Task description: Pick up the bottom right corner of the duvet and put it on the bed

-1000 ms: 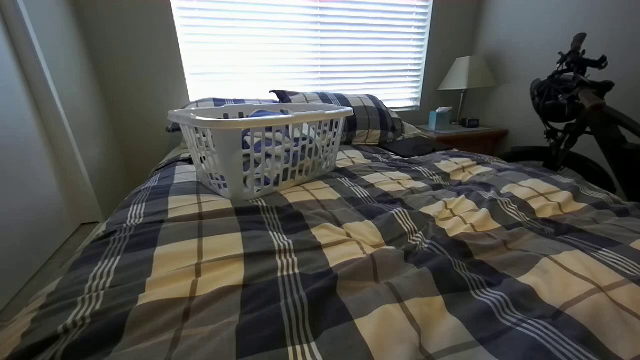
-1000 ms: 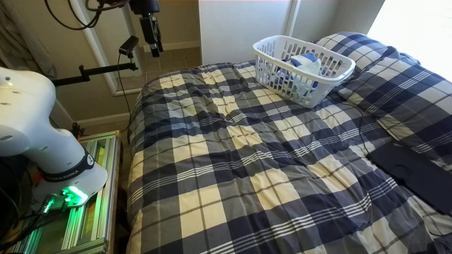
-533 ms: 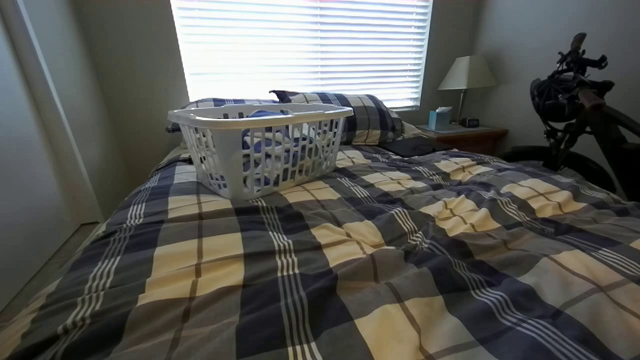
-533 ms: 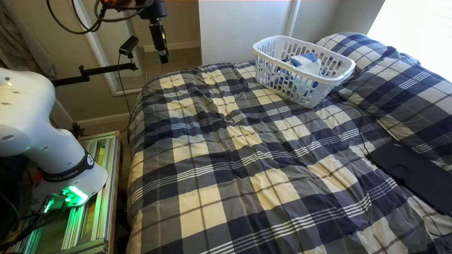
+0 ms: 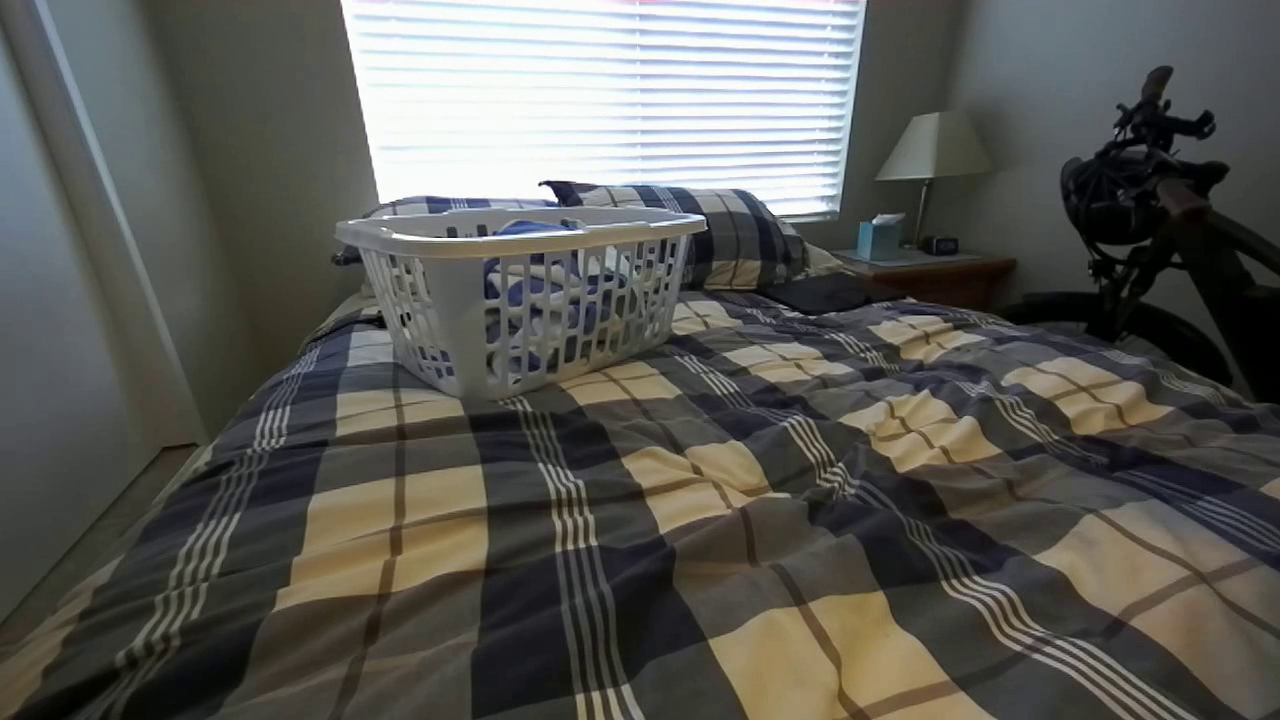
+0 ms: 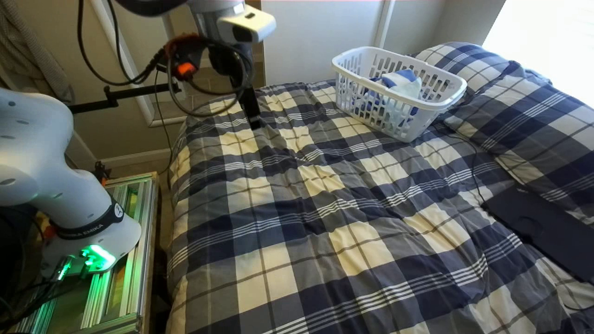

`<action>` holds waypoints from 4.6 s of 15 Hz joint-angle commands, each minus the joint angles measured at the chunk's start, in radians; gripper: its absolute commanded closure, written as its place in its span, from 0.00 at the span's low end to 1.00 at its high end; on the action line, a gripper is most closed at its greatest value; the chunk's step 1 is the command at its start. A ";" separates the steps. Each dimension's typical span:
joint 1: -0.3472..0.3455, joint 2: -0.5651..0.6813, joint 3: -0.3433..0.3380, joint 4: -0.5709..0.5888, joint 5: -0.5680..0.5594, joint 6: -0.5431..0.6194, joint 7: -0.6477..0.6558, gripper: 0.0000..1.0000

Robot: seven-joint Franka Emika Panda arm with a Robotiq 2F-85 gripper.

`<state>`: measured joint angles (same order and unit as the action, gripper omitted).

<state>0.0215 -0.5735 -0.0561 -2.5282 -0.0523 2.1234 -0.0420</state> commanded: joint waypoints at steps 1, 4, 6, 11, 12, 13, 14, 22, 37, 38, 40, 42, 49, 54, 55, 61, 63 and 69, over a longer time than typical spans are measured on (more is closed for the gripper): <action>-0.019 0.113 -0.105 -0.027 0.060 0.118 -0.135 0.00; -0.034 0.230 -0.187 -0.033 0.121 0.214 -0.221 0.00; -0.042 0.325 -0.223 -0.019 0.183 0.262 -0.259 0.00; -0.083 0.542 -0.264 0.018 0.391 0.309 -0.345 0.00; -0.103 0.584 -0.262 0.023 0.426 0.298 -0.356 0.00; -0.122 0.626 -0.257 0.034 0.468 0.292 -0.377 0.00; -0.144 0.666 -0.249 0.040 0.501 0.297 -0.392 0.00; -0.284 0.816 -0.177 0.064 0.509 0.321 -0.400 0.00; -0.518 1.127 -0.117 0.334 0.531 0.280 -0.503 0.00; -0.538 1.157 -0.112 0.362 0.528 0.280 -0.495 0.00; -0.582 1.221 -0.093 0.421 0.542 0.291 -0.488 0.00; -0.615 1.273 -0.074 0.476 0.546 0.293 -0.474 0.00; -0.658 1.368 -0.034 0.587 0.516 0.294 -0.408 0.63; -0.659 1.360 -0.010 0.596 0.517 0.266 -0.406 0.98; -0.655 1.357 -0.008 0.594 0.516 0.261 -0.403 1.00; -0.600 1.313 -0.048 0.530 0.473 0.284 -0.308 0.99; -0.573 1.269 -0.075 0.470 0.456 0.317 -0.258 0.99; -0.564 1.245 -0.117 0.434 0.453 0.332 -0.204 0.56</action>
<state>-0.5361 0.6926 -0.1516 -2.0600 0.4200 2.4340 -0.2687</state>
